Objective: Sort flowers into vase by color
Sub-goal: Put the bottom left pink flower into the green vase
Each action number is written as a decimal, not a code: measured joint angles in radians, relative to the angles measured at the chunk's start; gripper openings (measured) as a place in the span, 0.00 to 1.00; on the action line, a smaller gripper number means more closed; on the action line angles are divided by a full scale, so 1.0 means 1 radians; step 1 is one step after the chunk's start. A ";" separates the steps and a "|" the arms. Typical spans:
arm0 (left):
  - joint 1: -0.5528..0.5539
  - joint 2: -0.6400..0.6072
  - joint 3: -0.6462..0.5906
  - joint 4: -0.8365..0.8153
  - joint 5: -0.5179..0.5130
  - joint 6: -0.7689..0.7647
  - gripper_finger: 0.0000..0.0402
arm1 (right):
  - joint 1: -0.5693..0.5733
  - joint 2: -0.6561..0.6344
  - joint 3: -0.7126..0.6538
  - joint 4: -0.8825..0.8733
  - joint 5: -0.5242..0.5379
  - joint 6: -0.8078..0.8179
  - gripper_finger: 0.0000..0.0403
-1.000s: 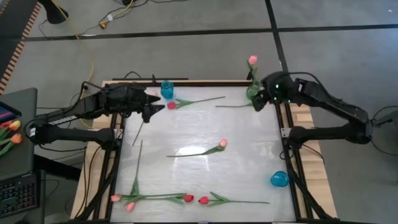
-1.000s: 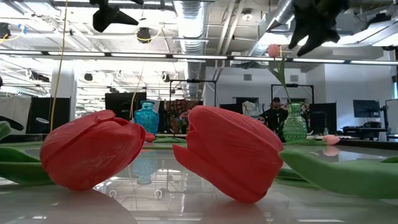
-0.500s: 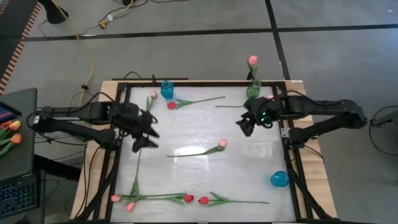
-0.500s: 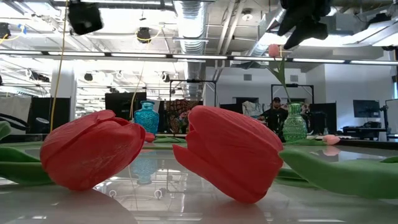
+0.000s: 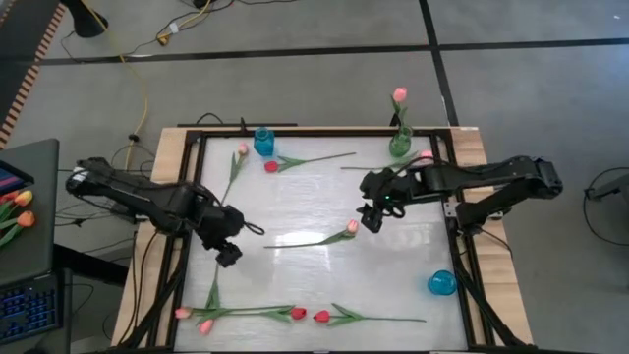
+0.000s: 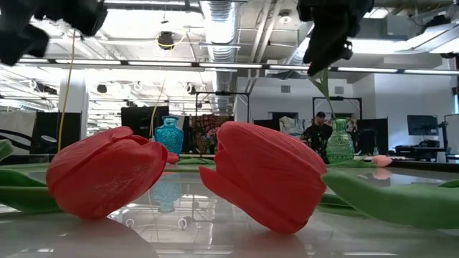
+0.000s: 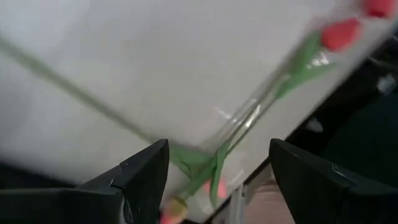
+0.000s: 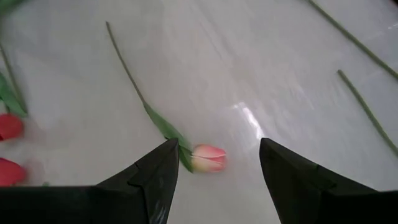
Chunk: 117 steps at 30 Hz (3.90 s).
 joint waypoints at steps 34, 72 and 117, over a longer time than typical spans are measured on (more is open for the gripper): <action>-0.256 0.120 -0.450 0.456 0.031 -0.551 0.64 | -0.007 0.030 0.000 0.007 -0.074 -0.061 0.62; -0.301 0.044 -0.274 0.415 -0.623 -0.237 0.00 | -0.055 0.030 0.000 0.009 -0.068 -0.105 0.62; -0.310 -0.117 -0.103 0.372 -1.675 -0.033 0.00 | -0.053 0.030 0.000 0.158 -0.074 -0.041 0.62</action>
